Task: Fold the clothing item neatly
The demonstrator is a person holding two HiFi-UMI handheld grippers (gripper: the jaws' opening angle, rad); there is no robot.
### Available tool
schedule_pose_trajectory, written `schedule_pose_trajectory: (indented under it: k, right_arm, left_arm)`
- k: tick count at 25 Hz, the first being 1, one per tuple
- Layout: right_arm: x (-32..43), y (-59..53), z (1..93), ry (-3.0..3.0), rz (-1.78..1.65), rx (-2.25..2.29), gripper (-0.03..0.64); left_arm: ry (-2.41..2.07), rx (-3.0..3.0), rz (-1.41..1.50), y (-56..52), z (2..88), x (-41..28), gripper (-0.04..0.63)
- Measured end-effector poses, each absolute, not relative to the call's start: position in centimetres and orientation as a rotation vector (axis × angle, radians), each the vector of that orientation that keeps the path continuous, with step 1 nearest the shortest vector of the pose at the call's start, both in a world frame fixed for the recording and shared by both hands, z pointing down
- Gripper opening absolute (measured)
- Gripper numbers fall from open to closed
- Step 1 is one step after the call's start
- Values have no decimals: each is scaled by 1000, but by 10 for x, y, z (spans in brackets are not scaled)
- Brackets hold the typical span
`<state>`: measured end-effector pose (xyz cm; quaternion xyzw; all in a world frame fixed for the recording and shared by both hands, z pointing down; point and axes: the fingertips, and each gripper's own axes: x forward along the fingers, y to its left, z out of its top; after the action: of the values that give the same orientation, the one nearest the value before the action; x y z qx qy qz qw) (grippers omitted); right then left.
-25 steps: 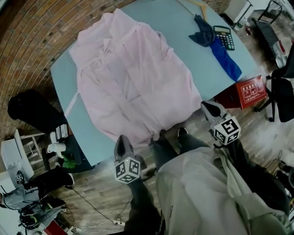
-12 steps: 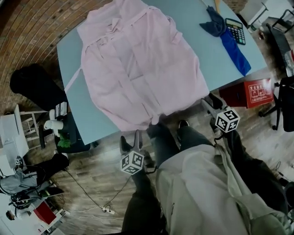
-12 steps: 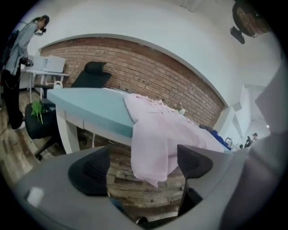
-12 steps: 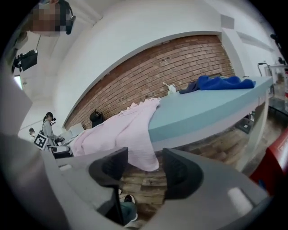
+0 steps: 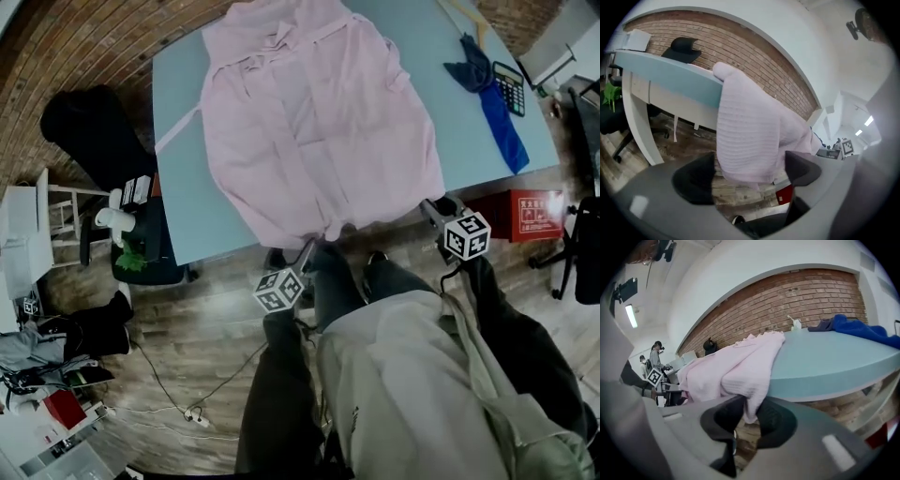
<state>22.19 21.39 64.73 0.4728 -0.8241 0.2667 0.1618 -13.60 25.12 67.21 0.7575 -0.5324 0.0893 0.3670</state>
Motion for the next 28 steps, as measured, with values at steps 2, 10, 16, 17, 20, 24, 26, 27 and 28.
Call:
schedule_pose_trajectory:
  k: [2,10,16,17,20,24,26,27,28]
  right_arm:
    - [213,217,645,-2335,742,1297,17]
    - [224,257,582,-2388,883,1190,14]
    - [216,239,490,-2490,855,1086,14]
    - [212,234,476,-2503,872,1071,14]
    - [198,221,446,-2523,982,1020,14]
    - [178,200,417,-2558,988,995,14]
    - [172,184,407,-2553,933,977,14]
    - [171,174,402,-2549,902,970,14]
    - [170,162,397,-2547,873,966,14]
  left_arm:
    - [-1407,1898,270,253,678,-134,160]
    - [-1485,1911,77,292,597,-153,43]
    - [-1431,2020,-33,294,497,-166,43]
    - [-1411,2033,-44,291,482,-164,43]
    - [-1370,2025,-94,279,448,-159,43]
    - [-1374,2002,-164,255,417,-163,43]
    - [-1381,2000,-191,237,402,-171,43]
    - [-1384,1999,-200,225,395,-176,43]
    - [-1388,1999,-203,213,388,-182,43]
